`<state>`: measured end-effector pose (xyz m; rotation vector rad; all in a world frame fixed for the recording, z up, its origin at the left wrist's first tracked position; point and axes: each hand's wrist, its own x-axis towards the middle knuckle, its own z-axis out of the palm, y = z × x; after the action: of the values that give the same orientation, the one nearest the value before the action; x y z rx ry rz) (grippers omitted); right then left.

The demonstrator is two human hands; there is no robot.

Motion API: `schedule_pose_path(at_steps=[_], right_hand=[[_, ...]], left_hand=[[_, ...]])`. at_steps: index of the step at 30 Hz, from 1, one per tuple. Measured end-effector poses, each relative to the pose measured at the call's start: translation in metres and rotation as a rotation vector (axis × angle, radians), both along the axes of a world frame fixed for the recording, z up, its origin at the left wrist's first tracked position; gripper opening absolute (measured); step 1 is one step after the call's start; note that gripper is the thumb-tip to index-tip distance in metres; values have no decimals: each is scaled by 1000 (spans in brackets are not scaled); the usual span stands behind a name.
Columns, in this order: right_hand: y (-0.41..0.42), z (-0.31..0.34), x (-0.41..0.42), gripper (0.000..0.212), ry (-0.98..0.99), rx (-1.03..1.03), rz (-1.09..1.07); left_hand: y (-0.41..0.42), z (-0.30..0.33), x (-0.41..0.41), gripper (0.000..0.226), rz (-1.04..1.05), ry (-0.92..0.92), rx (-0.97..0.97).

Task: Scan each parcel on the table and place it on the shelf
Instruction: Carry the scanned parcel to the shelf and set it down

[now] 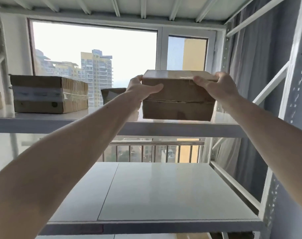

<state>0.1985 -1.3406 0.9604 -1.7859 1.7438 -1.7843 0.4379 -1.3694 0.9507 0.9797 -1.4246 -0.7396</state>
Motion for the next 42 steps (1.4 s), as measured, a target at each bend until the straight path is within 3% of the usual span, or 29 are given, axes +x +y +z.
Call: schedule_pose_path(at_steps=[3,6,10,14,18,22,29,36,42], right_hand=[[-37,-1,-1,105,16,2,-19],[-66,-4,-4,96,23,-2,-35],[-96,-8,-10,99,16,1,-36],[-123,-10,-15,100,13,34,-27],[-143,-13,-20,103,7,75,-10],[-149,-16,-22,98,11,72,5],[-140,-44,-36,91,70,157,109],[-143,-65,-42,70,173,215,78],[-160,-58,-42,74,190,278,61]], left_hand=[[-41,1,1,107,20,-3,7],[-70,-3,-3,74,29,-15,-9],[-99,-10,-9,68,42,-3,-14],[-127,-17,-12,104,78,-31,-6],[-151,-21,-11,113,70,-25,13],[-148,-21,-13,86,85,-84,5],[-146,-38,-8,67,119,-236,17],[-153,-51,-13,68,230,-339,76],[-161,-48,-23,65,268,-361,99]])
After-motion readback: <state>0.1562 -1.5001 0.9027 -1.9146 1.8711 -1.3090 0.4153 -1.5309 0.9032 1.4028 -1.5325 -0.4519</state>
